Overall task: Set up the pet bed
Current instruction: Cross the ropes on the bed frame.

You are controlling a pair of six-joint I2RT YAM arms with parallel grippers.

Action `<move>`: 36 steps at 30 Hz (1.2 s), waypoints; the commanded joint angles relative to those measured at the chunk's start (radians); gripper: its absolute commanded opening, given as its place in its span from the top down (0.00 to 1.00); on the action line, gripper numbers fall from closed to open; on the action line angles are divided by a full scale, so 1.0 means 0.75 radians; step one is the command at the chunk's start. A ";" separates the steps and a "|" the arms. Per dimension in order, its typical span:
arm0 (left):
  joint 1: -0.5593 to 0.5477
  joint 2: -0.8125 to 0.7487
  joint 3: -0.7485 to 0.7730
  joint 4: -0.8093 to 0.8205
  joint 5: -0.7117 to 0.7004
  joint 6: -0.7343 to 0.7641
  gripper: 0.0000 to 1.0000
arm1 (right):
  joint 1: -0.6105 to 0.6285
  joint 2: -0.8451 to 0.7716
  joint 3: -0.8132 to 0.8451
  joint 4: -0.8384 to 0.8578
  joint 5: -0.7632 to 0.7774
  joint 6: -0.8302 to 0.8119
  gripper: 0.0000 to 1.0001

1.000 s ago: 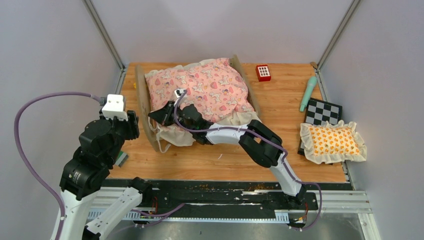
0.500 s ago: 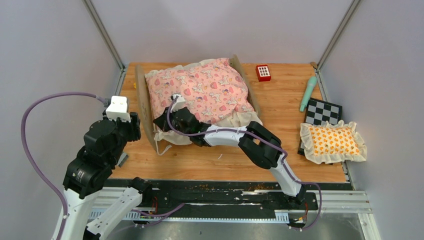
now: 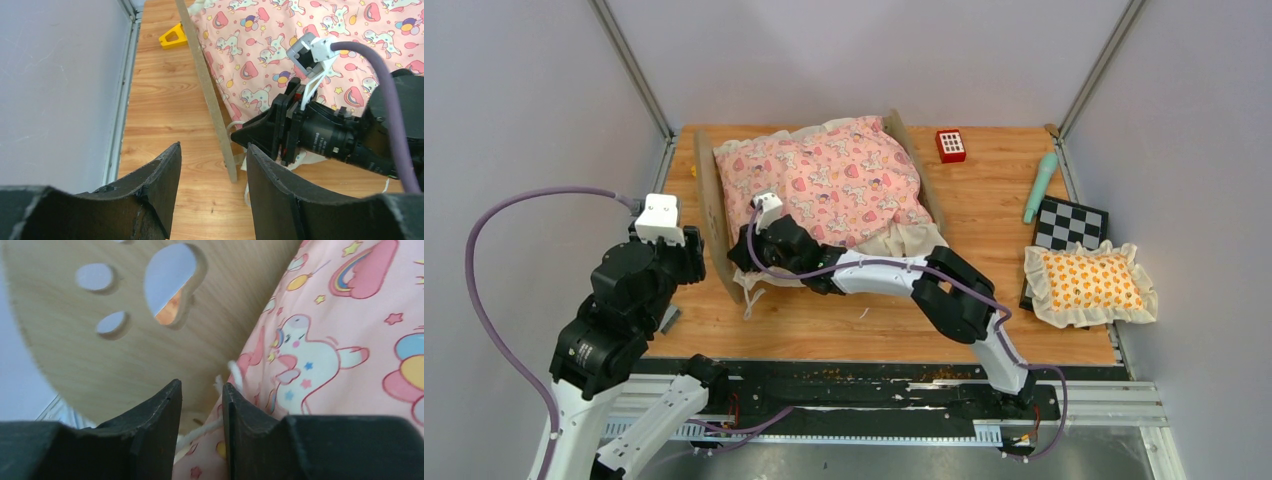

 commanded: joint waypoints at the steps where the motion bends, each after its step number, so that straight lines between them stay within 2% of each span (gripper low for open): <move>1: -0.001 -0.012 -0.014 0.021 -0.003 -0.024 0.42 | 0.028 -0.167 -0.036 -0.039 -0.099 -0.044 0.63; 11: -0.001 -0.031 -0.022 0.008 0.001 -0.041 0.42 | 0.041 -0.294 -0.130 -0.065 -0.222 -0.001 0.60; 18: -0.001 -0.041 -0.043 0.014 0.010 -0.060 0.41 | 0.040 -0.397 -0.194 -0.168 -0.174 -0.193 0.60; 23: -0.001 -0.031 -0.115 0.092 0.019 -0.075 0.41 | 0.041 -0.518 -0.392 -0.132 -0.091 -0.274 0.61; 27: -0.001 0.068 -0.145 0.123 -0.053 -0.087 0.33 | 0.042 -0.632 -0.539 -0.097 -0.066 -0.281 0.61; 36: -0.001 0.226 -0.272 0.321 -0.227 -0.228 0.27 | 0.086 -0.822 -0.744 -0.140 0.031 -0.332 0.61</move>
